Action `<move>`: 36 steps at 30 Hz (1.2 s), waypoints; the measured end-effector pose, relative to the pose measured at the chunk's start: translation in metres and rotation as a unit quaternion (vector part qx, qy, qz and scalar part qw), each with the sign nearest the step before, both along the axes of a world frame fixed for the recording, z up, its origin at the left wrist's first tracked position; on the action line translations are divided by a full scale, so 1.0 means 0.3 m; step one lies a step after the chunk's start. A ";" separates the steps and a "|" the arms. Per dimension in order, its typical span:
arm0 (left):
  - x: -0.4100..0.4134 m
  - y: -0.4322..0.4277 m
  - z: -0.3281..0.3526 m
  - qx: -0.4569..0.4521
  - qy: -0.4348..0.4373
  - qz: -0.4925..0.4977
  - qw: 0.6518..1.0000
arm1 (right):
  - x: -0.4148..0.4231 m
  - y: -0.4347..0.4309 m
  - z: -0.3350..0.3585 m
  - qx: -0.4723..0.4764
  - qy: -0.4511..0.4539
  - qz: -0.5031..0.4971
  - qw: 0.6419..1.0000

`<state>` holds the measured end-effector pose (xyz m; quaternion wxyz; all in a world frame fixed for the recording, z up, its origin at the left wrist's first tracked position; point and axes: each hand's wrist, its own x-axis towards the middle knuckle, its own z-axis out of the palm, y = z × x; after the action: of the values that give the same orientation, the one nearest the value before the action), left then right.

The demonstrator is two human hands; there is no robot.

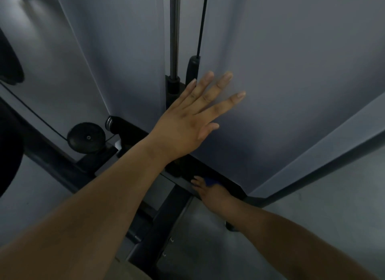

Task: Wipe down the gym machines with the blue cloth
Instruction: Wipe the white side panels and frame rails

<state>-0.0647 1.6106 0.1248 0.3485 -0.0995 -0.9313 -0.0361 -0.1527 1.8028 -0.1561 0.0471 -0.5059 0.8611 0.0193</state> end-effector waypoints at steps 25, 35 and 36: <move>0.003 0.182 -0.003 0.009 0.009 0.021 1.000 | 0.046 0.355 0.148 0.126 0.098 0.069 0.985; -0.012 0.247 0.000 -0.021 0.033 0.012 0.999 | 0.029 0.464 0.222 0.125 0.209 0.201 0.949; -0.014 0.252 -0.001 -0.017 0.038 0.014 0.999 | 0.026 0.466 0.254 0.088 0.234 0.211 0.945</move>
<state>-0.0688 1.6861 0.1246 0.3826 -0.0935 -0.9191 -0.0118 -0.1449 1.9427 -0.0800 -0.1164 -0.6513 0.7159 0.2228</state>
